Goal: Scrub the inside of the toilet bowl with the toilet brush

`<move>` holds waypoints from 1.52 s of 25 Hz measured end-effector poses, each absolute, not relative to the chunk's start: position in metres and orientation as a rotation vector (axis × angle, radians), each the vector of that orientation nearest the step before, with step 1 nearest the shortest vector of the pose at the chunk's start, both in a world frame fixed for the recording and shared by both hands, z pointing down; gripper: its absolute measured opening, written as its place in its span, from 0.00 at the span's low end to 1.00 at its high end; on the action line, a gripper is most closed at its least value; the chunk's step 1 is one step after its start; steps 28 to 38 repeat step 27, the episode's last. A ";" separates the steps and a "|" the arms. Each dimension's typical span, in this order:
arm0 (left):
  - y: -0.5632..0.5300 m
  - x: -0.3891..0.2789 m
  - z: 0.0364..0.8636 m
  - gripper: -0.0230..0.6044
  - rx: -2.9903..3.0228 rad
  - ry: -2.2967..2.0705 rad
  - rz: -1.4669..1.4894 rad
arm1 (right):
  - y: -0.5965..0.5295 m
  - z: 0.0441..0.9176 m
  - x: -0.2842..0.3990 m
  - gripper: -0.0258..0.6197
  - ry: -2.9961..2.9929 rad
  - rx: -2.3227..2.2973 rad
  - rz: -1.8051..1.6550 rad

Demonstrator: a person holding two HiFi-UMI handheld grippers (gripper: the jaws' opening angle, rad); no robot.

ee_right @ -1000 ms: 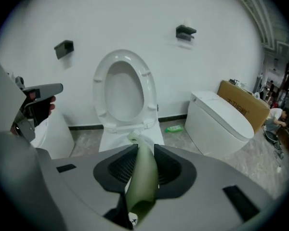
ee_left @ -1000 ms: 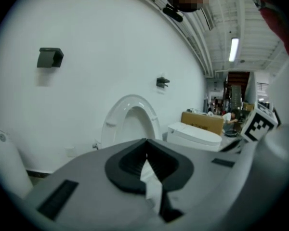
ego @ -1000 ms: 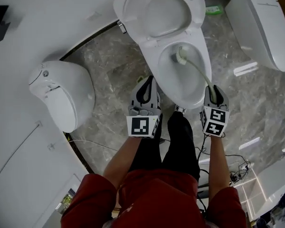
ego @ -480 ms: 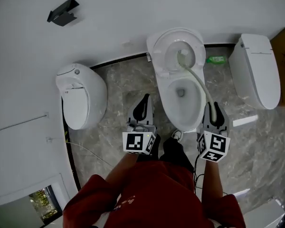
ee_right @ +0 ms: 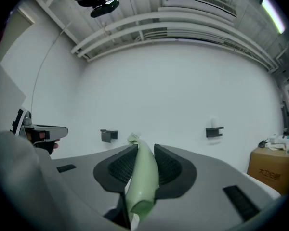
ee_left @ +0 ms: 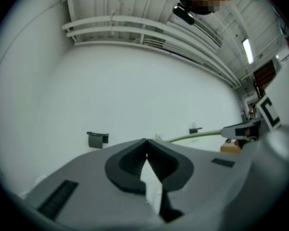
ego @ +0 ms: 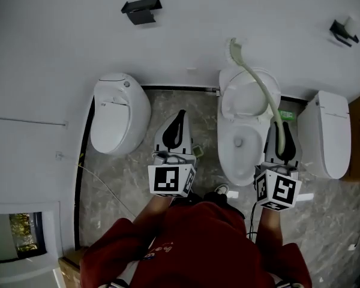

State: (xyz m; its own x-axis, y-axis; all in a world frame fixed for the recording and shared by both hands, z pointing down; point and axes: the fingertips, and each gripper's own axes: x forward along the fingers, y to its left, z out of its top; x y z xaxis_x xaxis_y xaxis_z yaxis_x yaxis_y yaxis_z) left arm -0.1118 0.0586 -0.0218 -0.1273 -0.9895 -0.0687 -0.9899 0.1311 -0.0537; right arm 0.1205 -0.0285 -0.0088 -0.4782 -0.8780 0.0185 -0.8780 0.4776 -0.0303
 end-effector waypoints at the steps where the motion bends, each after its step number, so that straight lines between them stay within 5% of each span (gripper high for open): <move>1: 0.067 -0.126 -0.030 0.04 -1.984 2.307 -0.005 | -0.026 -0.018 0.106 0.20 -2.723 1.586 0.037; 9: 0.124 -0.203 -0.062 0.04 -1.816 2.374 -0.036 | -0.007 -0.045 0.020 0.20 -2.794 1.454 -0.023; 18: 0.156 -0.240 -0.016 0.04 -1.802 2.508 -0.113 | 0.019 0.018 -0.042 0.20 -2.738 1.264 0.071; 38: 0.169 -0.251 -0.014 0.04 -1.747 2.500 -0.075 | 0.026 0.022 -0.052 0.20 -2.745 1.259 0.084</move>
